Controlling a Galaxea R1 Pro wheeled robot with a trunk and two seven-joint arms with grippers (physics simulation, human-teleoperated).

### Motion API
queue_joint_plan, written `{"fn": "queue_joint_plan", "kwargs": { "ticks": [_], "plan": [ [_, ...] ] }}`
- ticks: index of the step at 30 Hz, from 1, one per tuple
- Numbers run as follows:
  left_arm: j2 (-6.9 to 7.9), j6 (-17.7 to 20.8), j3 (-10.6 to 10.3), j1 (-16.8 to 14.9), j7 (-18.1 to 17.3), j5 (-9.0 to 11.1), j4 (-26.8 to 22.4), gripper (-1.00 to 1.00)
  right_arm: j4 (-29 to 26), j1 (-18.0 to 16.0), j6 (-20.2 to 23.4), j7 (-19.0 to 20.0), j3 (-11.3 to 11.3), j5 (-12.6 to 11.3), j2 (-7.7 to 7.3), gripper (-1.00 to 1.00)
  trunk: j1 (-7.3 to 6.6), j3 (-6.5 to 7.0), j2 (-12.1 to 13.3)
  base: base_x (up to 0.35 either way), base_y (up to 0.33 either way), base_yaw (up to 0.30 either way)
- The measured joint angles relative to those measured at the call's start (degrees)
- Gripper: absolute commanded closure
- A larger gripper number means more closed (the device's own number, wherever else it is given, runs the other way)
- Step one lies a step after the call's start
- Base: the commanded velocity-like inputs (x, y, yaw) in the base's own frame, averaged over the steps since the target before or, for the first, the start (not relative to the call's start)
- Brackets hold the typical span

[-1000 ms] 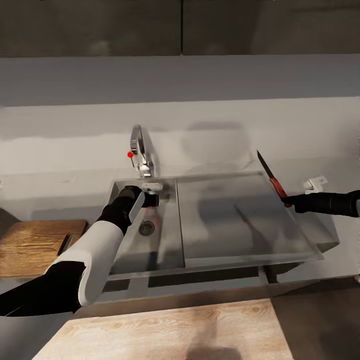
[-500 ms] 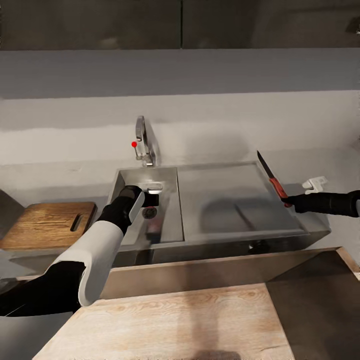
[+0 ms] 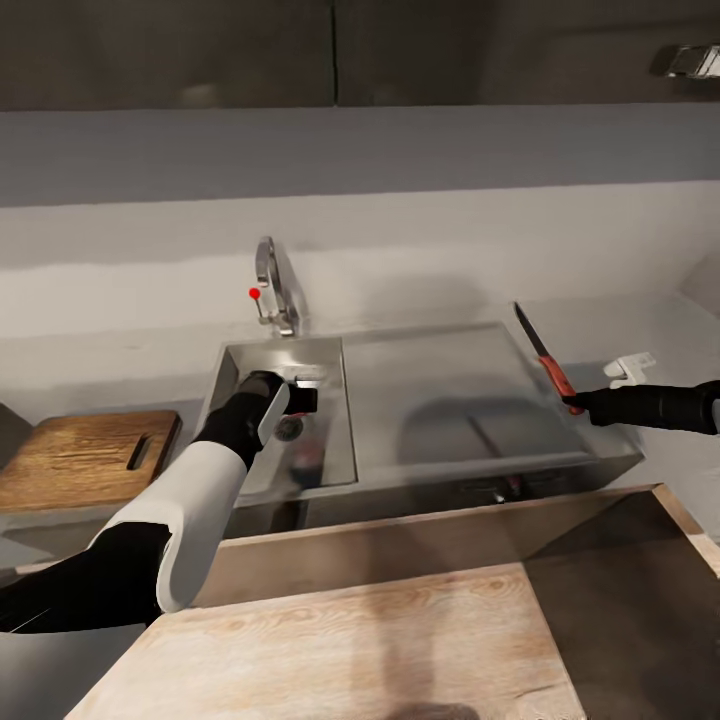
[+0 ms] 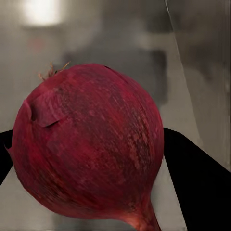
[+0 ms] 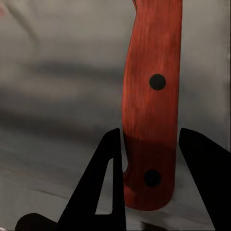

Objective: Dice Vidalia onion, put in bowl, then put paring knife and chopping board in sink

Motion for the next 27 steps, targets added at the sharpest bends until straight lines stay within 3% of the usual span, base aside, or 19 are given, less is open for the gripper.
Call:
{"fn": "queue_joint_plan", "kwargs": {
  "ticks": [9, 16, 27],
  "plan": [
    [0.00, 0.0, 0.0, 0.0, 0.0, 0.0, 0.0, 1.00, 0.0, 0.0, 0.0, 0.0, 0.0, 0.0, 0.00, 1.00, 0.01, 0.73, 0.0, -0.245, 0.000, -0.156],
    [0.00, 0.0, 0.0, 0.0, 0.0, 0.0, 0.0, 1.00, 0.0, 0.0, 0.0, -0.1, 0.0, 0.1, -0.01, 1.00, 0.01, 1.14, 0.0, -0.096, 0.028, -0.094],
    [0.00, 0.1, 0.1, 0.0, 0.0, 0.0, -0.2, 1.00, 0.0, 0.0, 0.0, 0.0, 0.0, 0.1, 0.00, 1.00, 0.01, 1.18, 0.0, -0.155, 0.255, -0.005]
  ]
}}
